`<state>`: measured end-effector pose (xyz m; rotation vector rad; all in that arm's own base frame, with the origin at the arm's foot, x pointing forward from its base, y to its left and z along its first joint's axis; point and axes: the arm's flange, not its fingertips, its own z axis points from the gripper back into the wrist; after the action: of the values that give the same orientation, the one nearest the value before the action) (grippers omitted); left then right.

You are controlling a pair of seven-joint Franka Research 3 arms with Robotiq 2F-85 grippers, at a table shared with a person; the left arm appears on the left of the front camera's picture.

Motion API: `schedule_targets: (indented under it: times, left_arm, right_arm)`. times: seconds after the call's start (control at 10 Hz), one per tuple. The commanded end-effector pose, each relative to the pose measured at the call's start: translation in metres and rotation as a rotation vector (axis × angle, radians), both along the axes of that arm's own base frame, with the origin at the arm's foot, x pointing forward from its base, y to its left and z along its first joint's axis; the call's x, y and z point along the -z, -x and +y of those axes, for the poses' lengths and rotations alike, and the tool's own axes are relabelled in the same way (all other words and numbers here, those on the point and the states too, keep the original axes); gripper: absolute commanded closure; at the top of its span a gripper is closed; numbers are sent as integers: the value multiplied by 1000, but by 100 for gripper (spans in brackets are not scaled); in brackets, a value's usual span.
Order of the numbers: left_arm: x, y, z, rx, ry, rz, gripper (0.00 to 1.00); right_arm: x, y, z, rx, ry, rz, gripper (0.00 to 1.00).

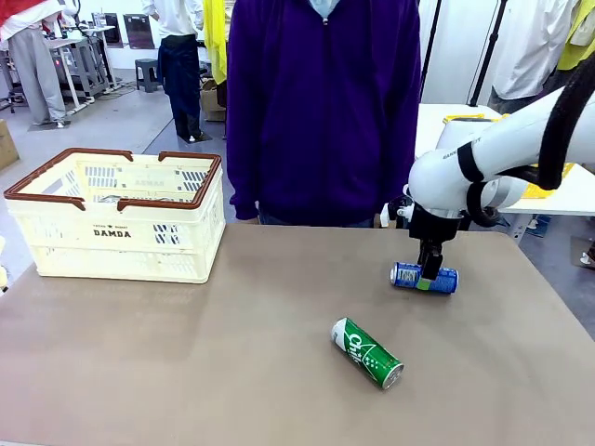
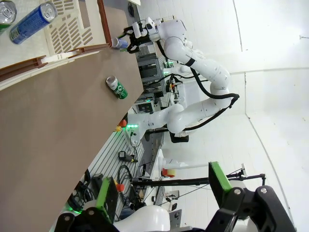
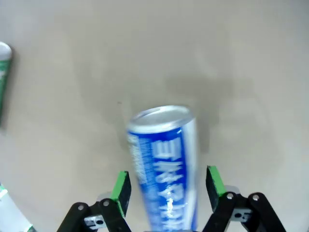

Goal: Place the drinks into the Shopping basket.
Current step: Pick up one drink and place it into the Shopping basket.

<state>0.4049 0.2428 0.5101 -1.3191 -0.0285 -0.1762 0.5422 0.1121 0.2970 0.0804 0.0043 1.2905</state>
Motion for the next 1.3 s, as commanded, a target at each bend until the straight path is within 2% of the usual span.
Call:
schedule_targets:
  times: [0.0, 0.3, 0.8, 1.0, 1.2]
  left_arm:
    - [-5, 3, 7, 3, 1, 9, 0]
    - [-5, 3, 7, 3, 1, 9, 0]
    - [-5, 3, 7, 3, 1, 9, 0]
    - [-5, 3, 7, 3, 1, 9, 0]
    - [-5, 3, 7, 3, 1, 9, 0]
  right_arm:
    - [8, 2, -9, -104, -87, -31, 18]
    - [18, 2, -8, -142, -86, -8, 18]
    - [20, 2, -8, -130, -70, -10, 18]
    - [20, 2, -8, -146, -53, -3, 0]
    - [20, 2, -7, -129, -60, -12, 0]
